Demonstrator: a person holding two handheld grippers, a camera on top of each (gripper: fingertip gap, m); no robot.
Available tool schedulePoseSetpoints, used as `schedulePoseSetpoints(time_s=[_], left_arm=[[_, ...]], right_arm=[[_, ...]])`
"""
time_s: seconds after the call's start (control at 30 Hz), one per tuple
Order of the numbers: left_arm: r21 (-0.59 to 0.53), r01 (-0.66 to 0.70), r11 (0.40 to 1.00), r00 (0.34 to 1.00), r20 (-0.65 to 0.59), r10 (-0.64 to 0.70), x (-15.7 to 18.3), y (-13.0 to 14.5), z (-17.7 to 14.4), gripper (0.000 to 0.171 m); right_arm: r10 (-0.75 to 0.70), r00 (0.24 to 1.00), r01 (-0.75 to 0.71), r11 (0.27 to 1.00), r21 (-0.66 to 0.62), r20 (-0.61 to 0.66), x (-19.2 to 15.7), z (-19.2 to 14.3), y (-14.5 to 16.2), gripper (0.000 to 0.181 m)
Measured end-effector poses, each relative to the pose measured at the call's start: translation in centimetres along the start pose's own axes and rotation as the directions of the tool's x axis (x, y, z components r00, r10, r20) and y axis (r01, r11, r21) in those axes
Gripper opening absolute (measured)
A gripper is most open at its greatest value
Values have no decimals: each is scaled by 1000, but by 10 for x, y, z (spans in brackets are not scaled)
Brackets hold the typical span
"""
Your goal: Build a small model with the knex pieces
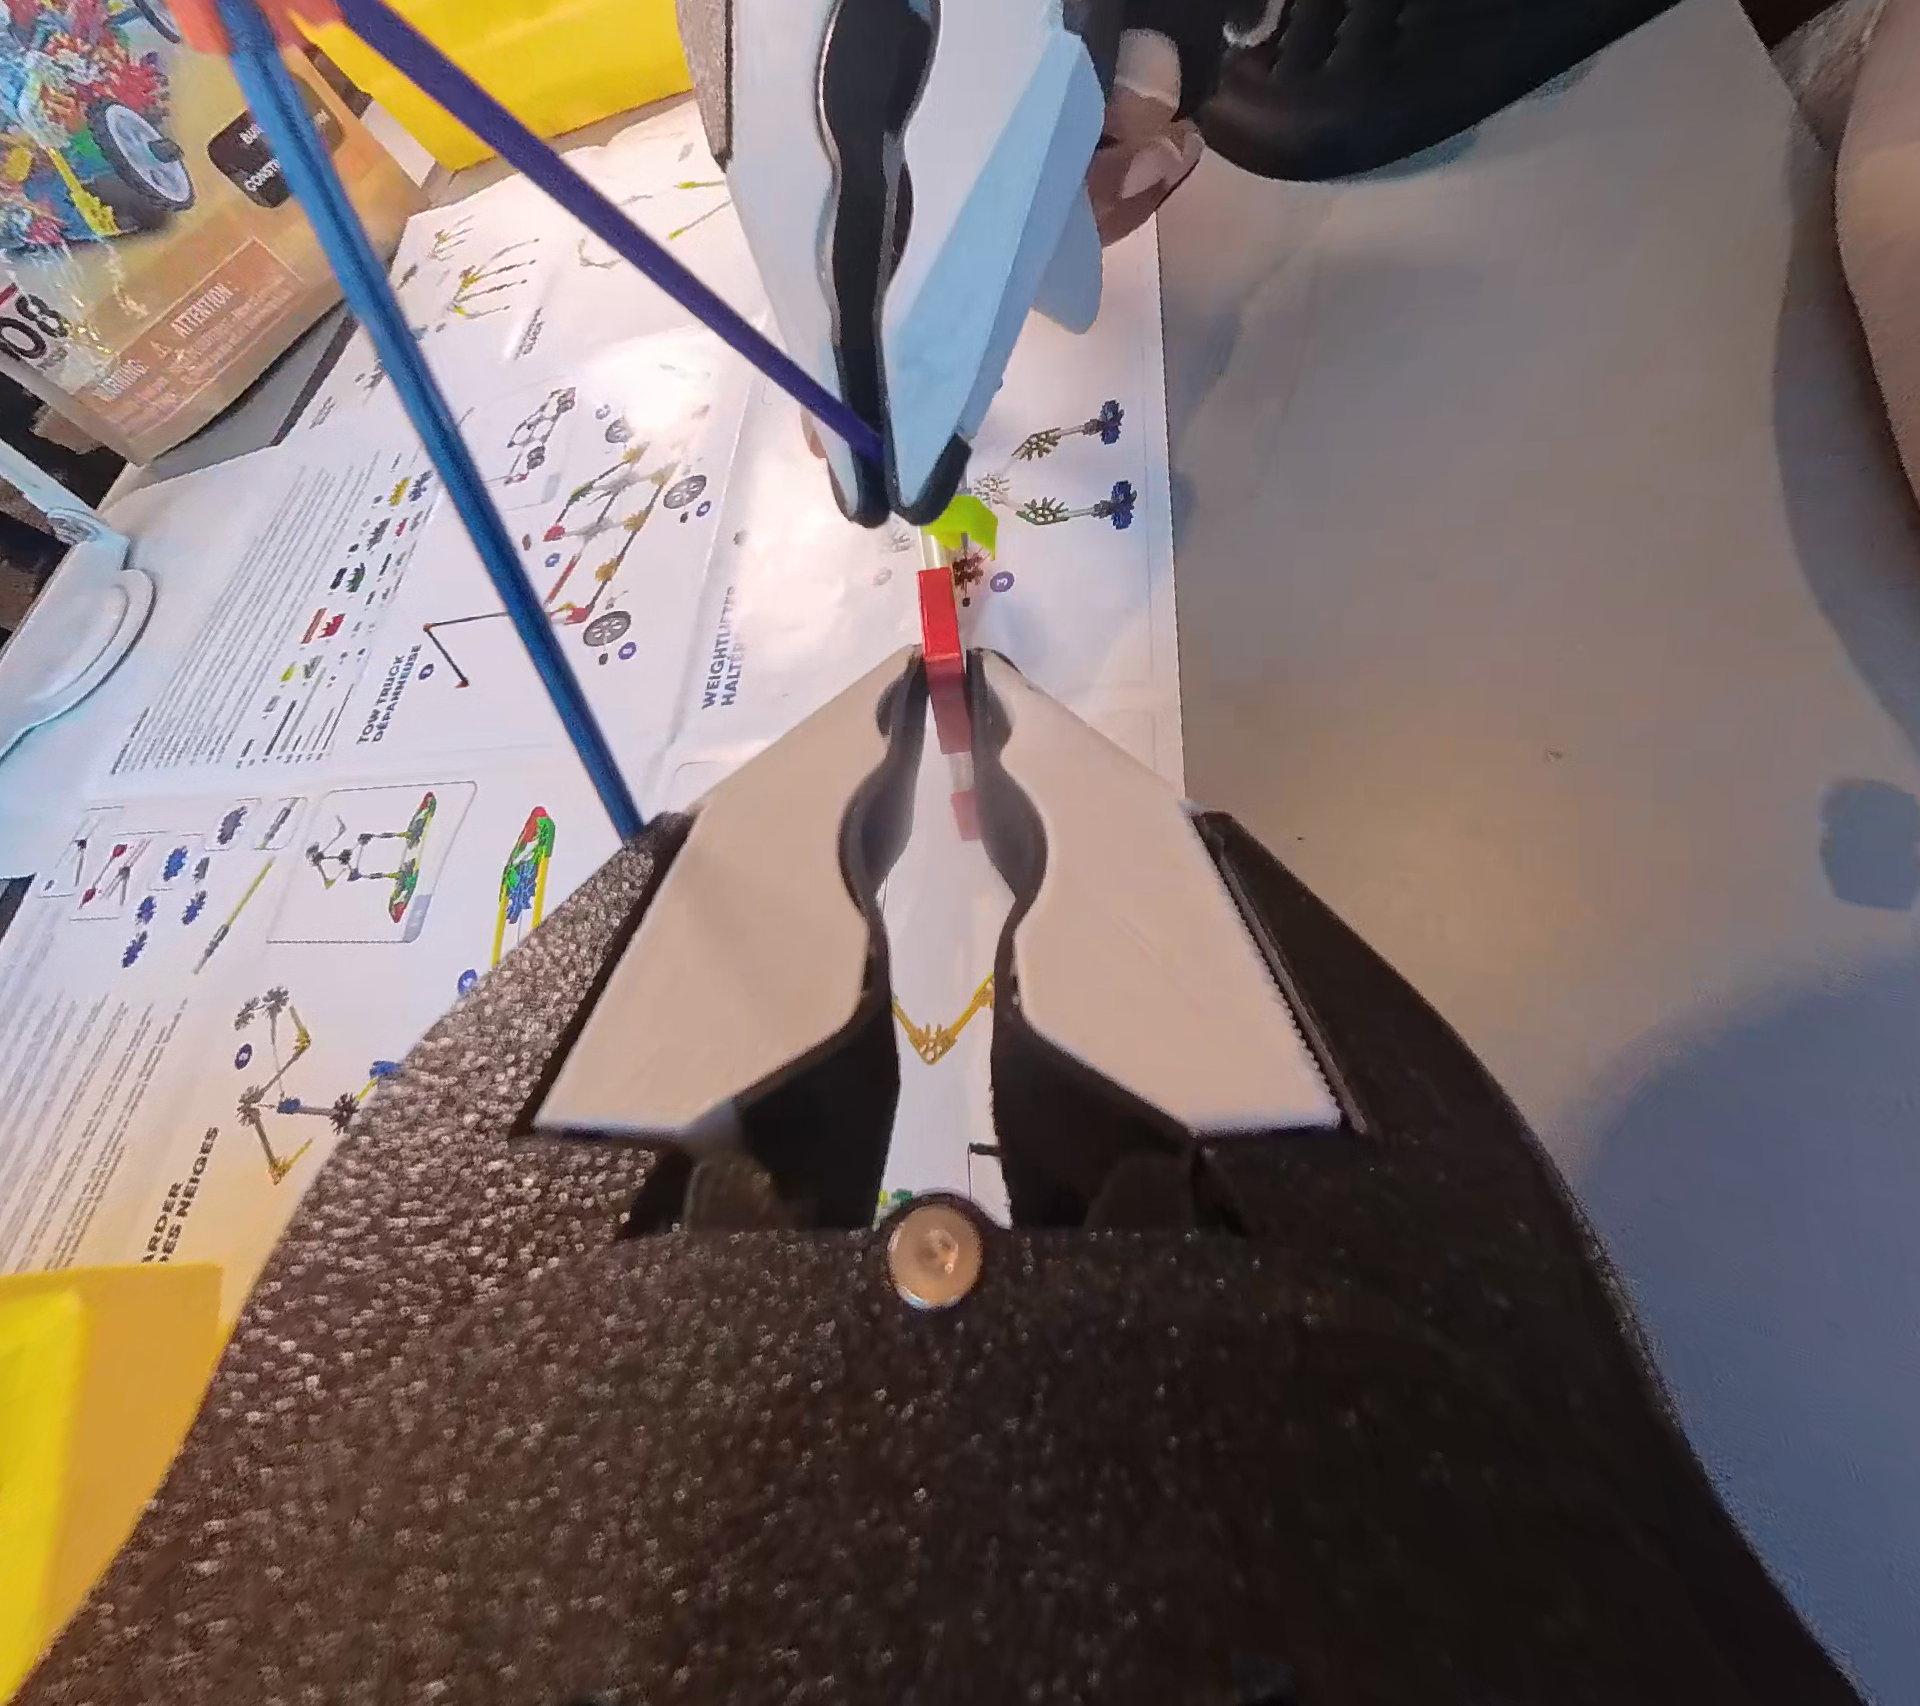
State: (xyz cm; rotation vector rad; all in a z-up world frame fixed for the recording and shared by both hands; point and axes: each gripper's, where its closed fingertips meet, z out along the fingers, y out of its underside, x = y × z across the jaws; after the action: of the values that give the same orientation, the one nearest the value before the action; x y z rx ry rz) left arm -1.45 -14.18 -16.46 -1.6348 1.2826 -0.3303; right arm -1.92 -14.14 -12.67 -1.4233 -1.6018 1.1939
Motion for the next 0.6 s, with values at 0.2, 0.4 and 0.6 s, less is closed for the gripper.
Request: schedulePoseSetpoints(time_s=[0.2, 0.4, 0.6], left_arm=[[-14, 7, 1000, 1000, 22, -7, -4, 4, -1, 4], [12, 70, 997, 997, 24, -70, -11, 5, 0, 4], [20, 108, 994, 994, 20, -108, -15, 6, -2, 5]], right_arm=[[-8, 998, 11, 998, 56, -56, -13, -14, -56, 2], [-153, 988, 153, 988, 22, 22, 21, -26, -117, 2], [25, 986, -16, 998, -54, 162, 66, -13, -99, 1]])
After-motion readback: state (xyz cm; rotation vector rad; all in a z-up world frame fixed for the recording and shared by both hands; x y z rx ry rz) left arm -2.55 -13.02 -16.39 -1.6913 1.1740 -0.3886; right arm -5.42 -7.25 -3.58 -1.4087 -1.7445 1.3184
